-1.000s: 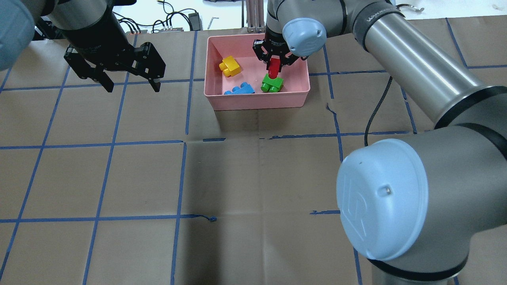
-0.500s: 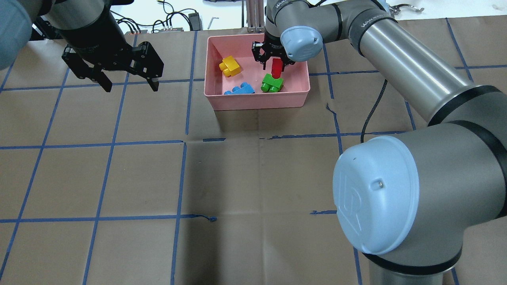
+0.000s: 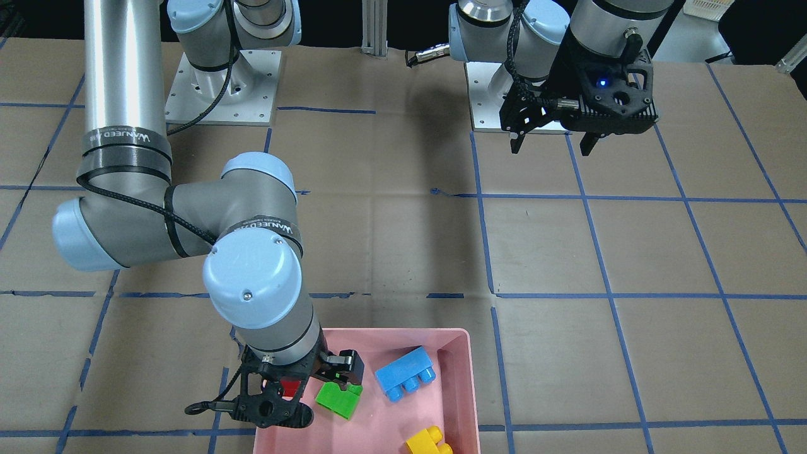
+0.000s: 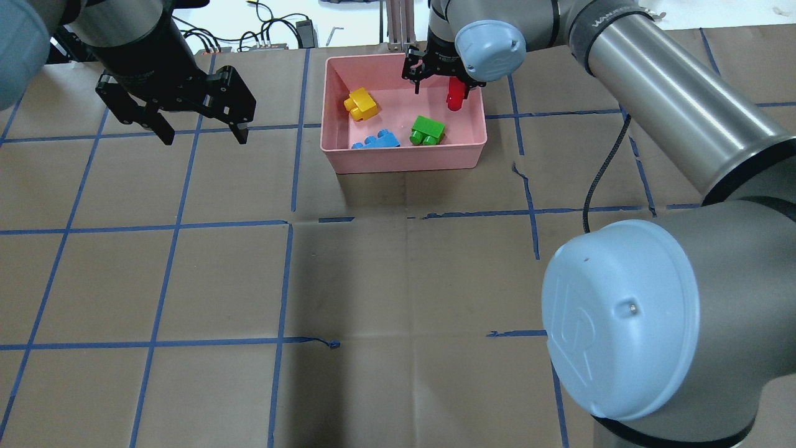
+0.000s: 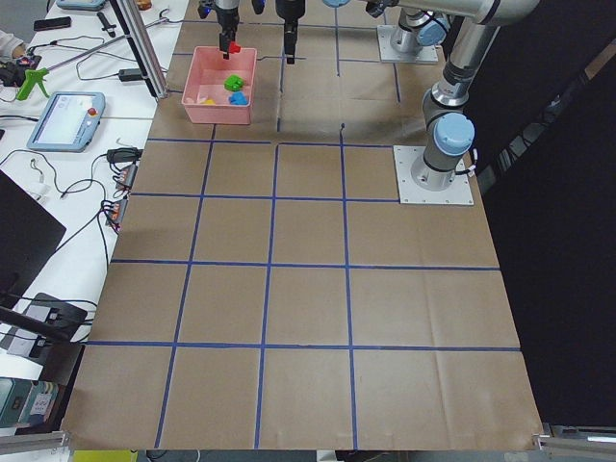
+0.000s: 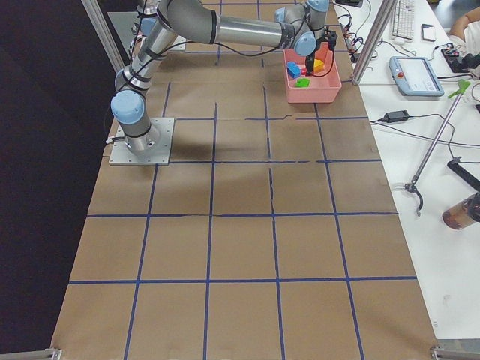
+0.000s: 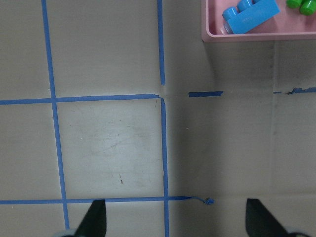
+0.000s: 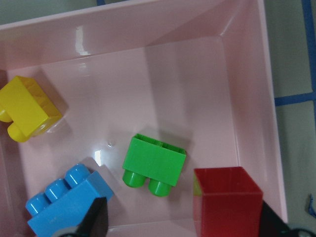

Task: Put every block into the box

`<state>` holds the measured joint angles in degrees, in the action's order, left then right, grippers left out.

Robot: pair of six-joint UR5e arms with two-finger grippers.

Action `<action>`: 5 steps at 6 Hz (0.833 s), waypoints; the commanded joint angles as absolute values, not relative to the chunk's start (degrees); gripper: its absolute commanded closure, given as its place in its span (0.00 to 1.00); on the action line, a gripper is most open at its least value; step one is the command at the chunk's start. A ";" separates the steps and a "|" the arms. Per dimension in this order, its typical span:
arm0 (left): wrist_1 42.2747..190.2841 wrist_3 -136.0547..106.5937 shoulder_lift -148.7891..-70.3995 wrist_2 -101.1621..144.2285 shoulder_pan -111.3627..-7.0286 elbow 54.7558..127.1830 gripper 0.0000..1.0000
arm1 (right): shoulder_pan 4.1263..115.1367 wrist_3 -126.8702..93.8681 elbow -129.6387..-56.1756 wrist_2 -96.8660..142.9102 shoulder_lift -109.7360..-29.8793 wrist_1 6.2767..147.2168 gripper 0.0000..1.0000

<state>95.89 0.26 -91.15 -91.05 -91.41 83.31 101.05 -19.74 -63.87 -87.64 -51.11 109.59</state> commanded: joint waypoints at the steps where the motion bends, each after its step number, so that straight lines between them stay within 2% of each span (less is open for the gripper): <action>1: 95.89 0.26 -91.14 -91.05 -91.41 83.32 0.00 | 100.02 -19.69 -63.90 -87.54 -51.86 108.19 0.00; 3: 95.89 0.26 -91.14 -90.97 -91.41 83.32 0.00 | 100.63 -19.00 -63.89 -86.84 -50.81 108.19 0.00; 5: 95.89 0.26 -91.06 -91.05 -91.41 83.32 0.00 | 100.72 -1.23 -64.33 -87.27 -48.08 111.33 0.01</action>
